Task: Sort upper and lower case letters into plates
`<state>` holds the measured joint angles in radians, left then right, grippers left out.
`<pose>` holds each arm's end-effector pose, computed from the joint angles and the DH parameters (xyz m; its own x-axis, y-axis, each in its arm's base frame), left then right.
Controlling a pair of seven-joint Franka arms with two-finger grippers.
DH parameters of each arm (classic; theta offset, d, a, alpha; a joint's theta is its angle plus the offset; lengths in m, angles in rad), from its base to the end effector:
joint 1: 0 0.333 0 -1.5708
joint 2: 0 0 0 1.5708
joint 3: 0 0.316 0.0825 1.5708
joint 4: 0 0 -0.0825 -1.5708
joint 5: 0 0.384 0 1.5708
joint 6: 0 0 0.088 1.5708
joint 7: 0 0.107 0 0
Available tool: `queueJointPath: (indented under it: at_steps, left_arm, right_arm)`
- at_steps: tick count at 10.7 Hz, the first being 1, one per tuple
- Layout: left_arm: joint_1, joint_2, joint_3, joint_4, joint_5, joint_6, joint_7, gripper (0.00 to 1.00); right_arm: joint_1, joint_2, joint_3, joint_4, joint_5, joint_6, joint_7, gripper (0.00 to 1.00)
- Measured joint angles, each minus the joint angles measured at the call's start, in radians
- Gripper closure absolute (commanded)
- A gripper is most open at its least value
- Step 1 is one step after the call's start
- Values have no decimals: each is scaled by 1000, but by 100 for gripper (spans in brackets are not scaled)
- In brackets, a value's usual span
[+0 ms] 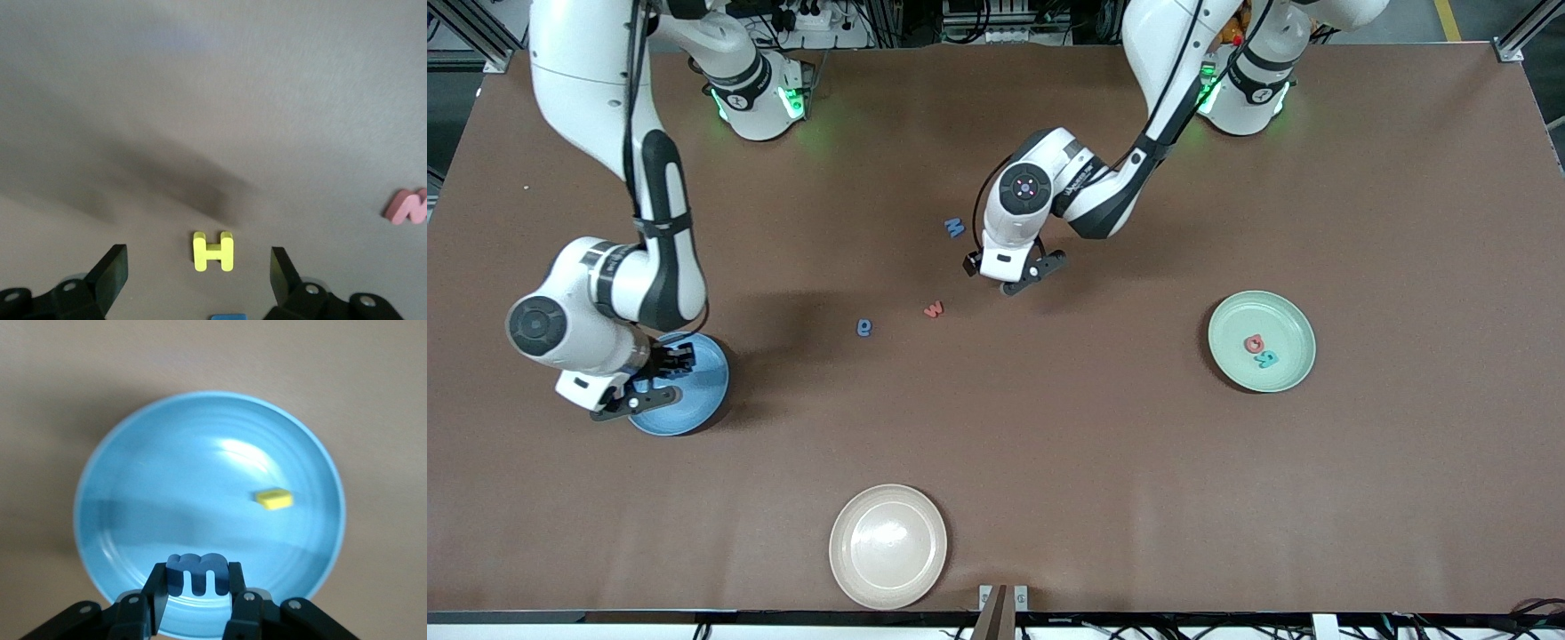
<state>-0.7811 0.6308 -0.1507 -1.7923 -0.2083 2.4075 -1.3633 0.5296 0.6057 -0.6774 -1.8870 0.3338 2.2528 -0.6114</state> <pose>0.3953 -0.5225 0.2007 0.7961 0.5616 -0.2253 0.5787 -0.8154 0.0124 0.6192 -0.0608 0.2372 0.9455 0.2991 -0.1289 0.3089 -0.9490 0.0639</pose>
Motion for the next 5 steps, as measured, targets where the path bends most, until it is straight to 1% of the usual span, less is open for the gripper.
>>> queueJointPath:
  at_steps: [3,5]
  left_arm:
    - [-20,27,0,1,0,33,-28,11]
    - [-22,38,0,-5,0,51,-34,18]
  right_arm:
    - [-8,0,7,-7,0,-4,-12,0]
    - [1,0,14,-7,0,-24,-12,0]
